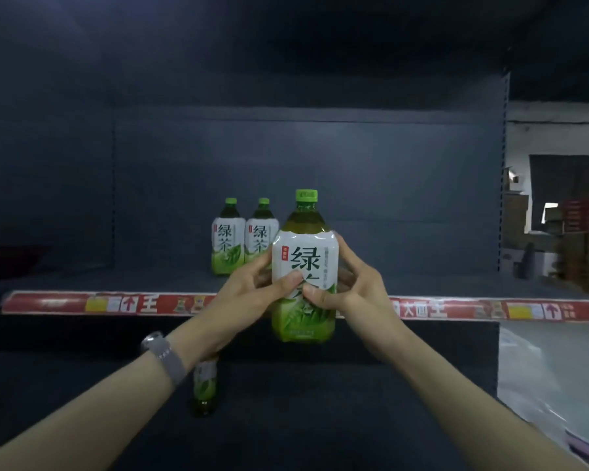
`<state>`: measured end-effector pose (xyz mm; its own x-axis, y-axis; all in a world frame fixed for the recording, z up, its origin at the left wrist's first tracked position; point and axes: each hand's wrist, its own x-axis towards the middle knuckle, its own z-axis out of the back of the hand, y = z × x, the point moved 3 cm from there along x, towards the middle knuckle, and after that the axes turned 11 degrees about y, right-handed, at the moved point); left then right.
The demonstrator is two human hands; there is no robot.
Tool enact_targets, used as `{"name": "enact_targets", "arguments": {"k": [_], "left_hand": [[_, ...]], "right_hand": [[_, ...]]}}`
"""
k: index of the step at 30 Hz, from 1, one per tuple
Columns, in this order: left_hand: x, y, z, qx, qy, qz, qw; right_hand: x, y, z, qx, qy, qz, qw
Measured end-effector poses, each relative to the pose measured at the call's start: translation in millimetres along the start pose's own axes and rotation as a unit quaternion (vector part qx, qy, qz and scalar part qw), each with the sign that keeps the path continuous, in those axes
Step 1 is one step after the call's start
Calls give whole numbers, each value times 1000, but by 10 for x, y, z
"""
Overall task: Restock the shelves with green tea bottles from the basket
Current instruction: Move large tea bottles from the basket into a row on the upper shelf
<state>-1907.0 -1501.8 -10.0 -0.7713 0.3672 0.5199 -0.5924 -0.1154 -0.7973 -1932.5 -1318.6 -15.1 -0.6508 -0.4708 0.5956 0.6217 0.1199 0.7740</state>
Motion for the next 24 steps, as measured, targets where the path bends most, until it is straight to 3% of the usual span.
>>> {"name": "enact_targets", "arguments": {"k": [11,24], "left_hand": [[1104,375,458,-22,-18,16,999],[1495,887,510,-47,-50,58,996]], "right_hand": [[1059,-375,463,9,-21,-19,1000],[1396,-882,643,11,-32,-65,997]]}}
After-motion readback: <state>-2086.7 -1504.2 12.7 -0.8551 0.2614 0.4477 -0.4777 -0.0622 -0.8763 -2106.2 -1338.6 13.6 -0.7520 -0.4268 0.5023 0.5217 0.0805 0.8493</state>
